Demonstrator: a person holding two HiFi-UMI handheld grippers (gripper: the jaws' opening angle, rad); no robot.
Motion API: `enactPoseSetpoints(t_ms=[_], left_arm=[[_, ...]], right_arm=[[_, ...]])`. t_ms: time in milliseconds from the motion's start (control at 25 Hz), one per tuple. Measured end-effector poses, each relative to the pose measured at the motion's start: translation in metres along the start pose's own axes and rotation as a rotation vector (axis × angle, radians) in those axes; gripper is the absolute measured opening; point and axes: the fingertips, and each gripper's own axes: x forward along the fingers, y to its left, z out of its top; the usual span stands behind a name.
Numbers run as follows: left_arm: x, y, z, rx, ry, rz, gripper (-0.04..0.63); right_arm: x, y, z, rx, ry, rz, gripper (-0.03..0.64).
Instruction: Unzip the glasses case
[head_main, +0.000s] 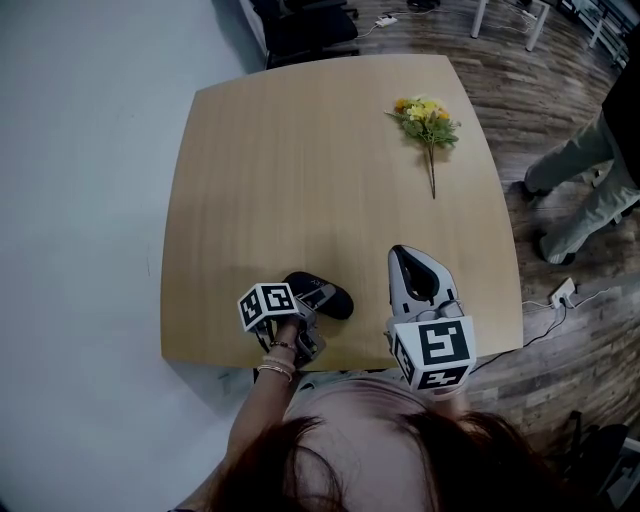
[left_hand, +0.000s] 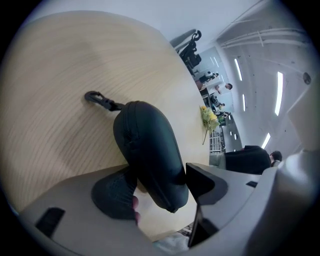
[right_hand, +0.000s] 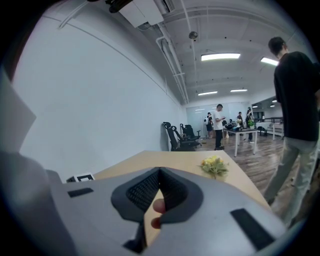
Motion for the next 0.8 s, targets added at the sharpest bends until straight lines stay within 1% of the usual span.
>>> enactPoseSetpoints(t_ms=[80, 120, 440, 680, 800], left_arm=[[0.004, -0.004, -0.001, -0.052, 0.007, -0.044, 0.276], [0.004, -0.005, -0.001, -0.063, 0.007, -0.057, 0.267], [0.007, -0.011, 0.002, -0.012, -0.007, -0.097, 0.244], [0.004, -0.016, 0.001, 0.035, -0.024, -0.099, 0.241], [-0.003, -0.026, 0.006, 0.042, -0.052, -0.134, 0.241]], right_arm=[[-0.001, 0.0, 0.0, -0.001, 0.001, 0.002, 0.014], [-0.002, 0.0, 0.0, -0.001, 0.001, 0.004, 0.014], [-0.004, -0.003, 0.0, -0.002, -0.004, 0.006, 0.014], [-0.008, -0.006, -0.001, -0.007, -0.002, 0.002, 0.014], [-0.01, -0.007, -0.003, -0.013, 0.001, 0.002, 0.014]])
